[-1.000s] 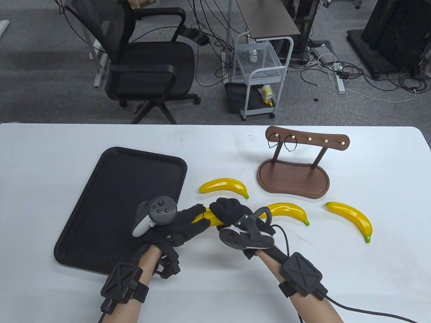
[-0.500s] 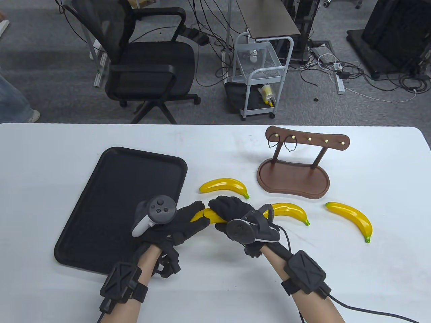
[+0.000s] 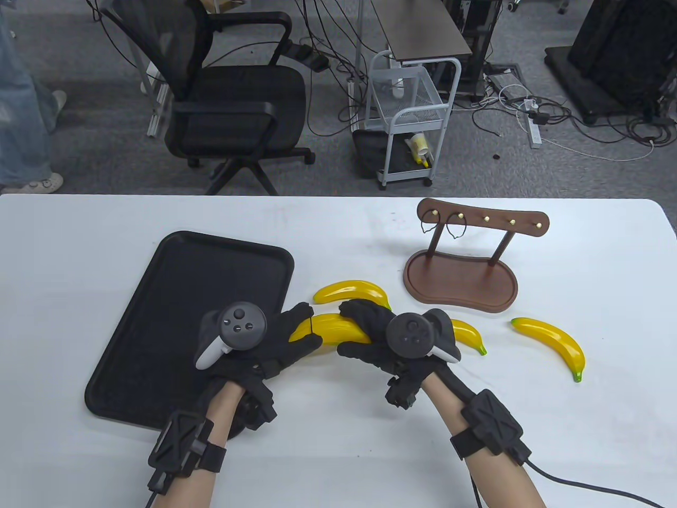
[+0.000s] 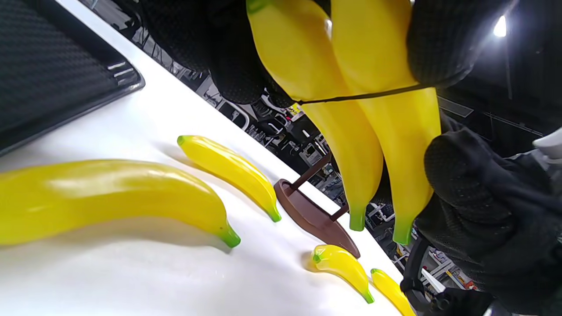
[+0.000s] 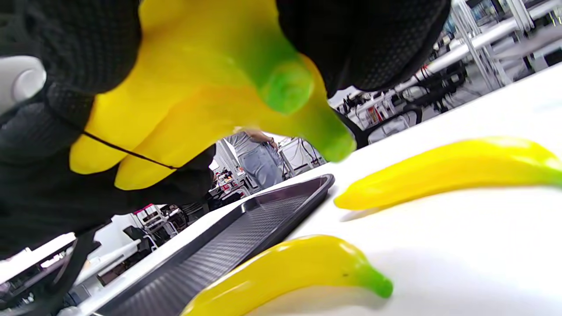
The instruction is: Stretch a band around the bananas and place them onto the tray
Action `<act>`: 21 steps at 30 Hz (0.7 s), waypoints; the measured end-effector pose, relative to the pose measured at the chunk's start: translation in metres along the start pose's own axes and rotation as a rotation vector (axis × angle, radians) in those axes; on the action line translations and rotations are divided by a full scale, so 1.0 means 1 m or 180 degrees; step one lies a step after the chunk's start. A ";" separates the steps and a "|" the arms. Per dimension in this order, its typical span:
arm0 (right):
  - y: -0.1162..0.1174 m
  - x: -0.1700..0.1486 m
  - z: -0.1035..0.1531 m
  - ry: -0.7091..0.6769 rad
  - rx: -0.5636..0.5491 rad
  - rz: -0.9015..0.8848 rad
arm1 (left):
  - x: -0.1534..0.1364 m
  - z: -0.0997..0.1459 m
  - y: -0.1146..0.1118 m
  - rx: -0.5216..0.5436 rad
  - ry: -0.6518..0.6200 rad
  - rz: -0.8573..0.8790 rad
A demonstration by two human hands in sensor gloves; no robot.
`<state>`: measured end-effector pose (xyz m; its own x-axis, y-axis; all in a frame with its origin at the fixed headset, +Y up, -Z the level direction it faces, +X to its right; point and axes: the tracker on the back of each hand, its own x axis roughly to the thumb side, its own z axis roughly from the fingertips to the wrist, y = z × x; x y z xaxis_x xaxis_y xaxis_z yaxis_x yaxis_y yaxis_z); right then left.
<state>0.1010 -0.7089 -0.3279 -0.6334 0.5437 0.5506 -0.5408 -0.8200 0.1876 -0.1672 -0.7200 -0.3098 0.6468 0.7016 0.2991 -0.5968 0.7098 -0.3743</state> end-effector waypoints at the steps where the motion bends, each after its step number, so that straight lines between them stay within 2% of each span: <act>1: 0.000 -0.002 0.000 0.0035 -0.0005 -0.0079 | 0.001 0.000 0.001 0.0014 -0.0013 -0.0022; 7: 0.008 -0.018 0.000 0.0166 0.0072 -0.0671 | 0.006 0.001 0.000 0.0047 -0.0068 -0.0117; 13: 0.013 -0.024 -0.001 0.0163 0.0145 -0.0998 | 0.006 0.000 -0.002 0.0028 -0.0098 -0.0118; 21: 0.012 -0.021 0.000 0.0106 0.0011 -0.0960 | 0.006 -0.001 -0.005 -0.0030 -0.0081 -0.0134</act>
<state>0.1076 -0.7296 -0.3375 -0.4623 0.7682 0.4428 -0.7053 -0.6212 0.3414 -0.1600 -0.7200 -0.3070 0.6590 0.6725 0.3369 -0.5647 0.7382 -0.3691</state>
